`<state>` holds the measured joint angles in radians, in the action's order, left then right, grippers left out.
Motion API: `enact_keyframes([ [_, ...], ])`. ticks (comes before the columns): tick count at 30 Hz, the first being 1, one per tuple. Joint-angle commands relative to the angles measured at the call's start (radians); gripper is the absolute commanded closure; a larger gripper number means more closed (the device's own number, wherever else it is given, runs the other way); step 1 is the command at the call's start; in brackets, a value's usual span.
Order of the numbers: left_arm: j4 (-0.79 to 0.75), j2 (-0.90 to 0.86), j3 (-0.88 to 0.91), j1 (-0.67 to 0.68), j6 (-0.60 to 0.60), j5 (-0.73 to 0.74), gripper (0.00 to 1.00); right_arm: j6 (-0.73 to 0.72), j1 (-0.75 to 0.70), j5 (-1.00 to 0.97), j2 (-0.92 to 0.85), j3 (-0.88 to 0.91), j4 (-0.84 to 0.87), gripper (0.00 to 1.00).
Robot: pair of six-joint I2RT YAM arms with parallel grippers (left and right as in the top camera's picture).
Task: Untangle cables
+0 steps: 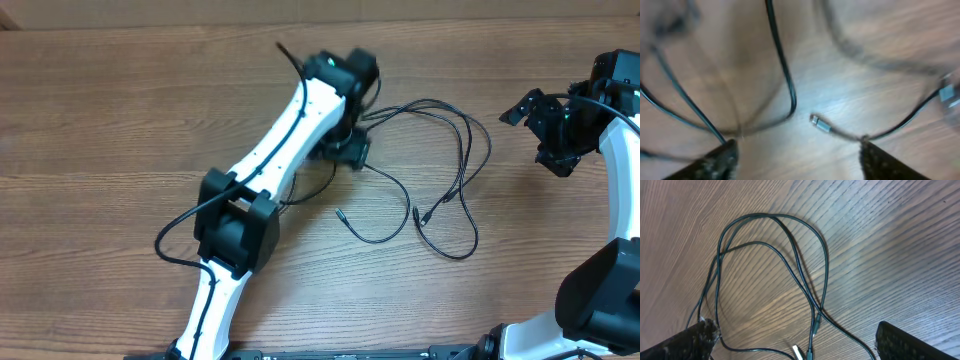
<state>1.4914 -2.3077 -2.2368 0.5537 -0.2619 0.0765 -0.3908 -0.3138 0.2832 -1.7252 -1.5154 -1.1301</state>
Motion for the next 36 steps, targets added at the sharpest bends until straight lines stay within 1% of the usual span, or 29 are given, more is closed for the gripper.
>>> enact_keyframes([
  [1,-0.085,-0.001,-0.068,-0.014,-0.002,-0.074,0.03,0.006,-0.003,-0.006,0.012,0.006,0.002,0.00],
  [4,-0.119,-0.013,-0.057,-0.012,-0.012,-0.091,0.01,0.006,-0.003,-0.006,0.012,0.006,0.002,0.00],
  [6,-0.144,-0.026,-0.029,-0.006,-0.042,-0.091,0.00,0.006,-0.003,-0.006,0.012,0.006,0.002,0.00],
  [8,-0.201,-0.031,0.029,0.003,-0.053,-0.091,0.00,0.006,-0.003,-0.006,0.012,0.006,0.002,0.00],
  [10,-0.298,-0.031,0.112,0.011,-0.062,-0.072,0.00,0.006,-0.003,-0.006,0.012,0.006,0.002,0.00],
  [12,-0.369,-0.031,0.163,0.016,-0.068,-0.022,0.02,0.006,-0.003,-0.006,0.012,0.006,0.002,0.00],
  [15,-0.429,-0.031,0.217,0.026,-0.068,-0.013,0.05,0.006,-0.003,-0.006,0.012,0.006,0.002,0.00],
  [16,-0.453,-0.032,0.241,0.031,-0.068,-0.012,0.07,0.006,-0.003,-0.006,0.012,0.006,0.002,0.00],
  [17,-0.468,-0.032,0.262,0.037,-0.068,-0.012,0.19,0.006,-0.003,-0.006,0.012,0.006,0.002,0.00],
  [18,-0.472,-0.032,0.275,0.041,-0.068,-0.012,0.34,0.006,-0.003,-0.006,0.012,0.006,0.002,0.00],
  [19,-0.471,-0.032,0.285,0.044,-0.068,-0.012,0.63,0.006,-0.003,-0.006,0.012,0.006,0.002,0.00],
  [20,-0.461,-0.032,0.299,0.049,-0.067,-0.013,0.75,0.006,-0.003,-0.006,0.012,0.006,0.002,0.00],
  [21,-0.453,-0.032,0.303,0.050,-0.067,-0.012,0.79,0.006,-0.003,-0.006,0.012,0.006,0.002,0.00],
  [23,-0.428,-0.032,0.312,0.052,-0.064,-0.012,0.79,0.006,-0.003,-0.006,0.012,0.006,0.002,0.00],
  [24,-0.421,-0.032,0.318,0.052,-0.063,-0.013,0.76,0.006,-0.003,-0.006,0.012,0.006,0.002,0.00],
  [26,-0.419,-0.032,0.341,0.052,-0.063,-0.013,0.74,0.006,-0.003,-0.006,0.012,0.006,0.002,0.00],
  [27,-0.421,-0.032,0.349,0.052,-0.063,-0.013,0.70,0.006,-0.003,-0.006,0.012,0.006,0.002,0.00],
  [28,-0.423,-0.032,0.356,0.052,-0.064,-0.013,0.68,0.006,-0.003,-0.006,0.012,0.006,0.002,0.00],
  [29,-0.426,-0.032,0.363,0.052,-0.064,-0.012,0.70,0.006,-0.003,-0.006,0.012,0.006,0.002,0.00],
  [30,-0.425,-0.032,0.364,0.052,-0.063,-0.012,0.76,0.006,-0.003,-0.006,0.012,0.006,0.002,0.00],
  [31,-0.417,-0.032,0.364,0.052,-0.063,-0.012,0.88,0.006,-0.003,-0.006,0.012,0.006,0.002,0.00],
  [32,-0.399,-0.032,0.363,0.052,-0.063,-0.012,0.96,0.006,-0.003,-0.006,0.012,0.006,0.002,0.00],
  [33,-0.383,-0.032,0.363,0.052,-0.063,-0.011,0.96,0.006,-0.003,-0.006,0.012,0.006,0.002,0.00],
  [36,-0.262,-0.032,0.363,0.052,-0.049,-0.012,0.96,0.006,-0.003,-0.006,0.012,0.006,0.002,0.00],
])
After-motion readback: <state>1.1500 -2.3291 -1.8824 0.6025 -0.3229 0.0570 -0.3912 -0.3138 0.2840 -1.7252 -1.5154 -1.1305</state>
